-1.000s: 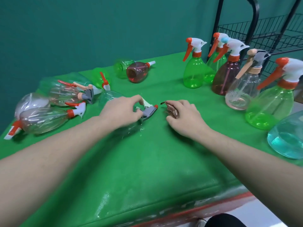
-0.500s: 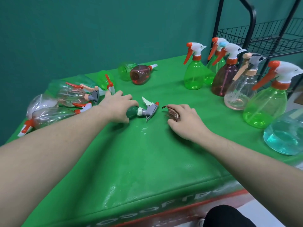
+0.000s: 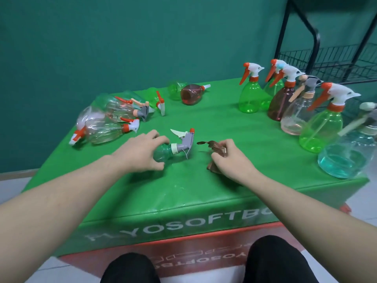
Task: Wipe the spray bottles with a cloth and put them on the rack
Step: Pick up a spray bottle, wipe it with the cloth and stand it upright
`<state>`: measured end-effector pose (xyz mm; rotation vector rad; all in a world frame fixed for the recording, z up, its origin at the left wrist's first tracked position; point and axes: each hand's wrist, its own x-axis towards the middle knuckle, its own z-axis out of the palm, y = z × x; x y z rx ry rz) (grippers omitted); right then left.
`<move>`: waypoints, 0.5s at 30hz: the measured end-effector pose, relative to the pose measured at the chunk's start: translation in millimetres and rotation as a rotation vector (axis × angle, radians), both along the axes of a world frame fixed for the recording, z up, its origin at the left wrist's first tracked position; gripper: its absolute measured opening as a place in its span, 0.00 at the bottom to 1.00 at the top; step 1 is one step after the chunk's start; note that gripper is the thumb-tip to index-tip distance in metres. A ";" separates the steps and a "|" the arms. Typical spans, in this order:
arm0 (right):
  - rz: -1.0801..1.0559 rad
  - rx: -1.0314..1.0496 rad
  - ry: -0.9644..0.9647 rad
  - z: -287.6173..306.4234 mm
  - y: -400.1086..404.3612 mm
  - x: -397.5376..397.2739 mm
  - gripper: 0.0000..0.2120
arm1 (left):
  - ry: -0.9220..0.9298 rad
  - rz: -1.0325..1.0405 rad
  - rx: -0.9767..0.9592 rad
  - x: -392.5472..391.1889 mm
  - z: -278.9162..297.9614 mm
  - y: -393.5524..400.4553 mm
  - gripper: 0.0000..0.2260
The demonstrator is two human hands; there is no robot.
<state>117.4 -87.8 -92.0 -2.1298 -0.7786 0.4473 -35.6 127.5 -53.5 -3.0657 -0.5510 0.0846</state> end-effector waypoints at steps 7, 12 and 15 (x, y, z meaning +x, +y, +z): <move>0.007 0.084 0.132 13.1 -9.4 -43.4 0.14 | -0.170 -0.026 -0.145 -60.3 -4.5 -39.8 0.33; 0.011 0.166 0.415 15.6 -4.1 -59.8 0.17 | -0.190 -0.085 -0.103 -73.2 -13.4 -59.4 0.32; -0.014 0.261 0.492 15.9 -0.7 -63.0 0.18 | -0.228 -0.107 -0.109 -74.2 -17.1 -61.1 0.32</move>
